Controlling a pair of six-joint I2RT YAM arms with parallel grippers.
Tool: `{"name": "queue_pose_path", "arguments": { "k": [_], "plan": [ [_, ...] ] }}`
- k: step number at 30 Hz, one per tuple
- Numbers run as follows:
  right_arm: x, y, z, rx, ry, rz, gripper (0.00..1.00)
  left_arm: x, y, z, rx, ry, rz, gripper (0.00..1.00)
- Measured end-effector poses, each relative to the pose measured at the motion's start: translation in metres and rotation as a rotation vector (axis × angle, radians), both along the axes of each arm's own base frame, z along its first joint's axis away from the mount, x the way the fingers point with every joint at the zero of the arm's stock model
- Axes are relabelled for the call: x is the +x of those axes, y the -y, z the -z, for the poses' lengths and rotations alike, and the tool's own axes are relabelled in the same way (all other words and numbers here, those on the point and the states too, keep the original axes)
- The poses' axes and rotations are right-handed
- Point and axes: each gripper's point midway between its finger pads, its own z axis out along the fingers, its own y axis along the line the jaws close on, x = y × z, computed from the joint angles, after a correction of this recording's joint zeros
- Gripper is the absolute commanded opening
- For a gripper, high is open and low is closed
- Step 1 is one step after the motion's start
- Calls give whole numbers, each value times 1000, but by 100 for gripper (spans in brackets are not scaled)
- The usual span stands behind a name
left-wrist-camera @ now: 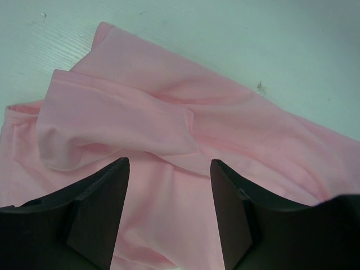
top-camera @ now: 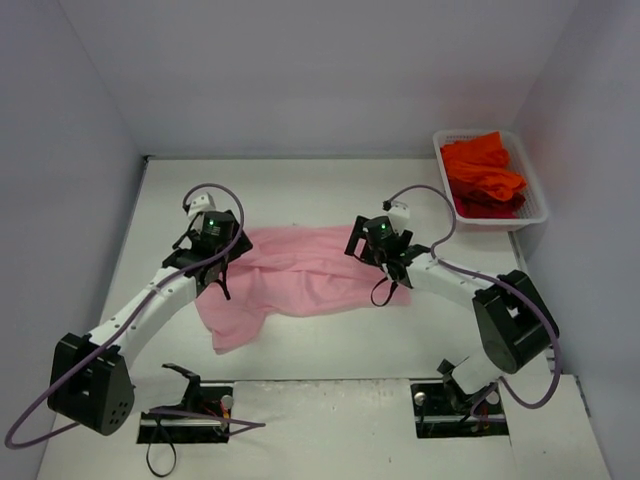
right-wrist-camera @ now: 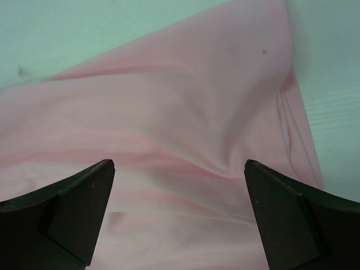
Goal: Fold and stack the t-shirts
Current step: Fold the tshirt
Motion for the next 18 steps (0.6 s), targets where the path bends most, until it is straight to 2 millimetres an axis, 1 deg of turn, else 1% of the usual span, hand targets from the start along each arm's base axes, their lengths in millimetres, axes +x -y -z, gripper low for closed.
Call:
{"name": "queue_pose_path", "arguments": {
  "k": [4,7,10,13,18],
  "plan": [
    [17,-17,-10,14,20,-36,97,0,0,0,-1,0,1,55],
    [20,-24,-5,15,9,-60,97,0,0,1,0,-2,0,55],
    [17,-29,7,12,-21,-78,97,0,0,2,1,-6,0,55],
    [14,-31,14,26,-37,-86,97,0,0,5,4,-12,-1,55],
    [3,-31,31,42,-76,-88,97,1,-1,9,6,-24,-2,55]
  ]
}}
